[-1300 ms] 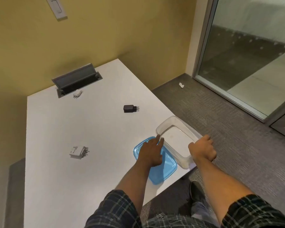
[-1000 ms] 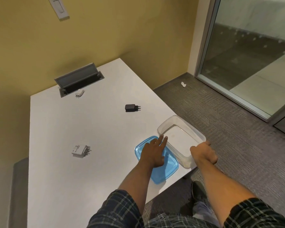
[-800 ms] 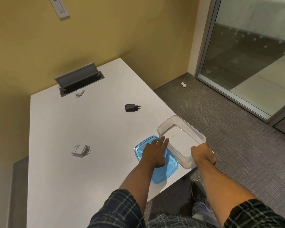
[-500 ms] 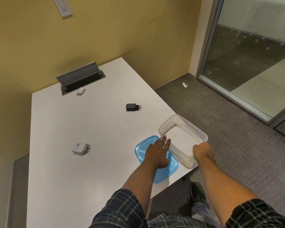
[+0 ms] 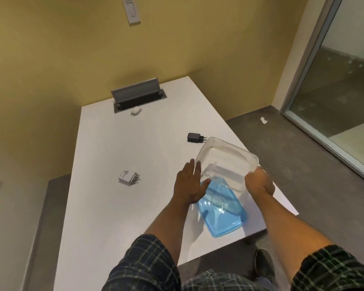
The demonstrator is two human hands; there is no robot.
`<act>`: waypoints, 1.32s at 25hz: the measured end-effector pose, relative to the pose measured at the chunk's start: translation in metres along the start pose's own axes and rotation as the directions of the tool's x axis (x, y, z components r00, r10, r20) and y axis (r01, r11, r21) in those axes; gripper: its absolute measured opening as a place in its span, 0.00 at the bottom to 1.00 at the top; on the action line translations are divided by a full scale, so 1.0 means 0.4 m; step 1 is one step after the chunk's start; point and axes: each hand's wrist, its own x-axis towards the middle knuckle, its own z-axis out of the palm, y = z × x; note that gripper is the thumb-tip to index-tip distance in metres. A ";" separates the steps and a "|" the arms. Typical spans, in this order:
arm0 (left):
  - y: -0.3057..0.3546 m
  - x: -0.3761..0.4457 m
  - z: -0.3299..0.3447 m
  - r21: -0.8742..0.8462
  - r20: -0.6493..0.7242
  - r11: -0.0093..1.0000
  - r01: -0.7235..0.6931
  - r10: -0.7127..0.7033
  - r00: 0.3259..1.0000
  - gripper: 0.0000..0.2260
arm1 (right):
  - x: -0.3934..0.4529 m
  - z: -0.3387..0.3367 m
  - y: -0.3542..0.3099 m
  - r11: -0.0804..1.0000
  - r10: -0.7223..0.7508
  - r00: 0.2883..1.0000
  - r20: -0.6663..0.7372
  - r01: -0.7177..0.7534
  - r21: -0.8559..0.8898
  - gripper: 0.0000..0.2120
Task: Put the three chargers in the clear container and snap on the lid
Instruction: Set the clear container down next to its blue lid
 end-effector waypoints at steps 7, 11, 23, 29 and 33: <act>-0.186 -0.135 -0.057 -0.343 -0.012 0.862 0.373 -0.401 0.916 0.31 | -0.084 0.111 -0.164 0.897 -0.384 0.889 0.249 0.423 -0.129 0.15; -0.236 -0.208 -0.046 -0.395 -0.032 0.799 0.453 -0.505 0.862 0.28 | -0.128 0.168 -0.201 0.826 -0.483 0.814 0.324 0.546 -0.141 0.14; -0.300 -0.266 -0.006 -0.287 -0.042 0.750 0.596 -0.632 0.774 0.23 | -0.169 0.242 -0.218 0.779 -0.524 0.741 0.419 0.616 -0.115 0.14; -0.325 -0.284 0.019 -0.285 -0.001 0.704 0.650 -0.678 0.735 0.22 | -0.182 0.272 -0.199 0.749 -0.540 0.681 0.495 0.657 -0.085 0.15; -0.334 -0.297 0.027 -0.297 0.027 0.678 0.672 -0.698 0.716 0.18 | -0.194 0.284 -0.198 0.745 -0.527 0.658 0.538 0.662 -0.081 0.14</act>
